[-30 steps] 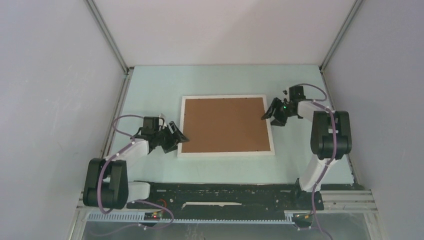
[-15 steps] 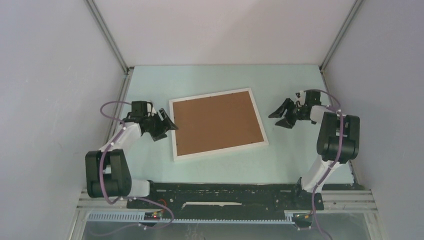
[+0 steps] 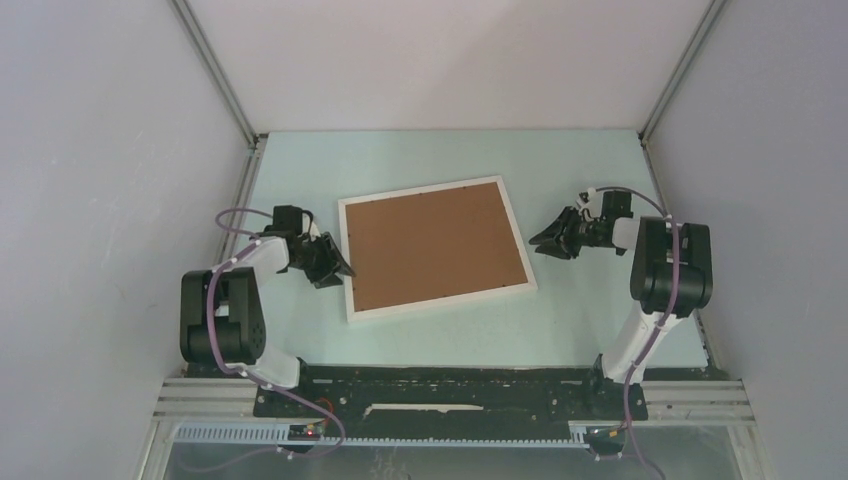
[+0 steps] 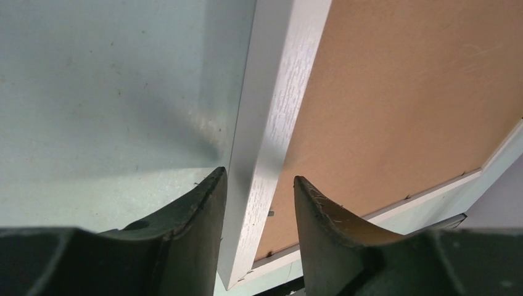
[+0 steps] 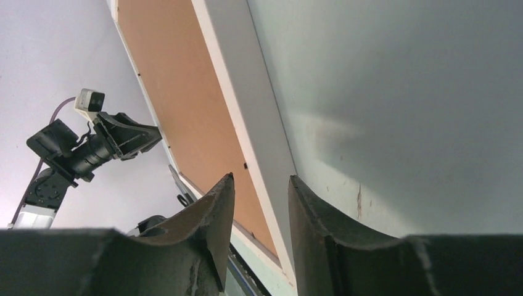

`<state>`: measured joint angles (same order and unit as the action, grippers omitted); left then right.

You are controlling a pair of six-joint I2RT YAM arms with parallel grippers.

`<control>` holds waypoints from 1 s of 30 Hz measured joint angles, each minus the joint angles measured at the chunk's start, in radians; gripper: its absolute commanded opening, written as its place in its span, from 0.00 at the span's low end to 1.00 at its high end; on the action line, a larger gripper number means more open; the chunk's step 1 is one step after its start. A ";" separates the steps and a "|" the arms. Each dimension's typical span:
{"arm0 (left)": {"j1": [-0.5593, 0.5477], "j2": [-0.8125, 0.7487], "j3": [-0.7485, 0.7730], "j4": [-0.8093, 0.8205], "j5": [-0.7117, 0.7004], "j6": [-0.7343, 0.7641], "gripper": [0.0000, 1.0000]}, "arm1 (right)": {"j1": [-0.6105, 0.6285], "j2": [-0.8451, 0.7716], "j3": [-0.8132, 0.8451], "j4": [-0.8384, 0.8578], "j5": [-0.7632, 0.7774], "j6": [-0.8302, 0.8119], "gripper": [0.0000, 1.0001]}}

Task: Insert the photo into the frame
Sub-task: Adjust the photo frame at the center of the board, then install the photo frame at the center of the board.

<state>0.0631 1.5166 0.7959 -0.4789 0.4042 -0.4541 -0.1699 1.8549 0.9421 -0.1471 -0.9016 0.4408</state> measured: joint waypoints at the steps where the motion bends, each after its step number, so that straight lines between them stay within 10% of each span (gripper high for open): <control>1: 0.000 0.008 0.002 -0.003 0.000 0.003 0.47 | 0.004 0.016 0.014 0.000 0.000 0.000 0.44; 30: 0.000 0.055 0.069 -0.025 -0.016 0.030 0.15 | 0.079 0.087 0.111 -0.121 0.035 -0.056 0.36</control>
<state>0.0631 1.5711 0.8654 -0.5041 0.3878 -0.4244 -0.0914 1.9415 1.0527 -0.2676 -0.8669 0.3851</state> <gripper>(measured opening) 0.172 0.364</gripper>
